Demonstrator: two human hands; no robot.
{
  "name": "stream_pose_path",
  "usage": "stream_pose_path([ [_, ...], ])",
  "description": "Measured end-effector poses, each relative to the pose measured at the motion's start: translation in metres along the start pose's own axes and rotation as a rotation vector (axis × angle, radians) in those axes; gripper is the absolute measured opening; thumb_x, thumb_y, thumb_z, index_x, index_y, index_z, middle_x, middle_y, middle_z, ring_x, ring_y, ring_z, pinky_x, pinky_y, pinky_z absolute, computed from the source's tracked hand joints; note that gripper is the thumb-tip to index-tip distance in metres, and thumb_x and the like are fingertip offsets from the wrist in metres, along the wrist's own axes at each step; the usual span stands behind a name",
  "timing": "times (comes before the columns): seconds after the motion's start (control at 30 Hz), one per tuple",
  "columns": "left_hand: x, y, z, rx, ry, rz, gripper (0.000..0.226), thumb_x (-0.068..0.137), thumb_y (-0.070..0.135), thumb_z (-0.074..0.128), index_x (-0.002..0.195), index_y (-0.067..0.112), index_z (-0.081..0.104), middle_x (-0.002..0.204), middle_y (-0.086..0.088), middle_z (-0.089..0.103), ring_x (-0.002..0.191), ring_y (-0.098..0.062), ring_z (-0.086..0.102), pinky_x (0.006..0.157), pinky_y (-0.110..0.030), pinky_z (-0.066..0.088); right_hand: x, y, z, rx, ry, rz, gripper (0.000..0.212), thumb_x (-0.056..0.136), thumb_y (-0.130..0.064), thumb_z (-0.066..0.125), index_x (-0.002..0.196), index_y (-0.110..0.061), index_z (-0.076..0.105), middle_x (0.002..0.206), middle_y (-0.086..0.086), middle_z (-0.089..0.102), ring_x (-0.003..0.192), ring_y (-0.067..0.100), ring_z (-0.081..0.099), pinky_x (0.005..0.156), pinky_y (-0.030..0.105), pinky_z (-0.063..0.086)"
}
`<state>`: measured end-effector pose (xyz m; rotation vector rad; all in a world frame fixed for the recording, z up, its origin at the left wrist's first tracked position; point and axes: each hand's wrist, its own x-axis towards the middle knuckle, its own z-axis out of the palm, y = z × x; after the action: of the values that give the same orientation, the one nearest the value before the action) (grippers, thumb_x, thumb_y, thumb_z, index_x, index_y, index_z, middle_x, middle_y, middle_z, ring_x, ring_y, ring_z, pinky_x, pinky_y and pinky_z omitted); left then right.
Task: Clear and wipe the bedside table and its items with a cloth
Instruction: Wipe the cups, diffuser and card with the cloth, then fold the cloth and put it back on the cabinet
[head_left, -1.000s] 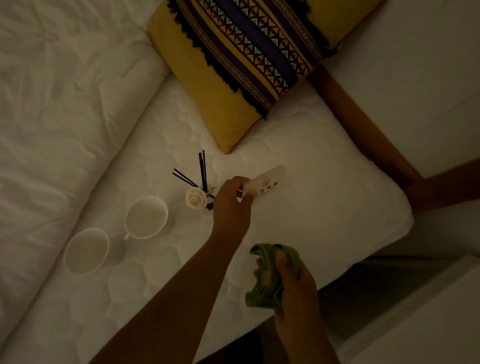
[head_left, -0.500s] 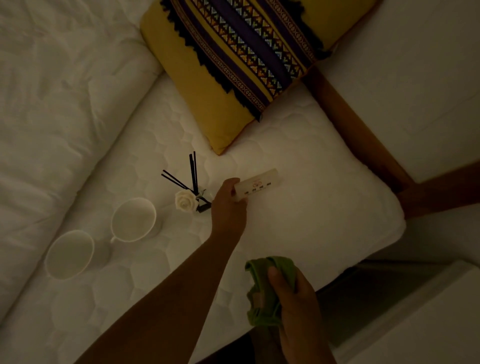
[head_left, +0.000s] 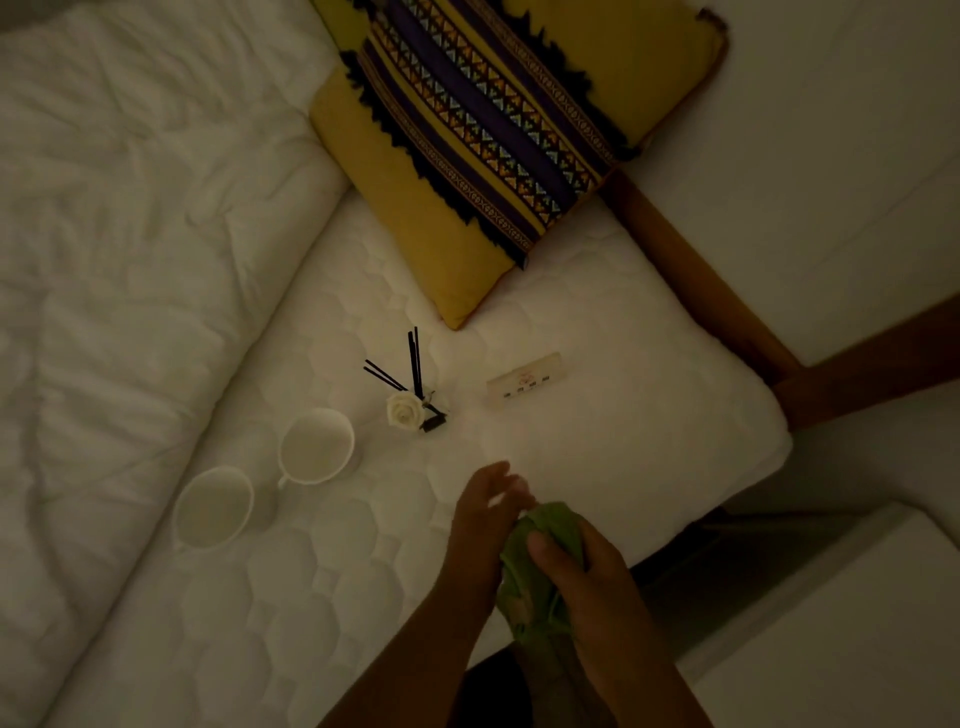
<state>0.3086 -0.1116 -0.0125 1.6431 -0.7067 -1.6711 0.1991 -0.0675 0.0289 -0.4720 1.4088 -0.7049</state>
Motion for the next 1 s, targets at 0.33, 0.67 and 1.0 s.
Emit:
stream_pose_path([
  [0.33, -0.12, 0.07, -0.047, -0.519, -0.222, -0.407, 0.045, 0.086, 0.045, 0.059, 0.114, 0.012, 0.071, 0.113, -0.018, 0.067, 0.105, -0.031, 0.064, 0.089, -0.041, 0.053, -0.089, -0.064, 0.037, -0.436, -0.229, -0.134, 0.047, 0.087, -0.032, 0.067, 0.128, -0.037, 0.046, 0.128, -0.016, 0.051, 0.103, -0.01, 0.055, 0.075, 0.003, 0.046],
  [0.67, -0.292, 0.178, -0.181, -0.21, -0.079, 0.031, 0.041, 0.09, 0.037, 0.055, 0.12, 0.01, 0.064, 0.12, -0.021, 0.065, 0.11, -0.032, 0.063, 0.094, -0.047, 0.051, -0.215, -0.171, 0.164, -1.245, -0.61, -0.406, 0.022, 0.09, -0.031, 0.061, 0.09, -0.009, 0.067, 0.093, 0.013, 0.069, 0.09, 0.027, 0.066, 0.081, 0.037, 0.052],
  [1.0, -0.487, 0.179, -0.33, -0.065, 0.484, 0.334, 0.022, 0.085, 0.021, 0.07, 0.107, 0.018, 0.07, 0.101, -0.01, 0.072, 0.094, -0.026, 0.071, 0.077, -0.037, 0.059, -0.332, -0.168, 0.366, -1.669, -1.137, -0.661, 0.03, 0.082, -0.044, 0.067, 0.101, -0.023, 0.06, 0.096, -0.002, 0.066, 0.086, 0.014, 0.065, 0.076, 0.029, 0.056],
])
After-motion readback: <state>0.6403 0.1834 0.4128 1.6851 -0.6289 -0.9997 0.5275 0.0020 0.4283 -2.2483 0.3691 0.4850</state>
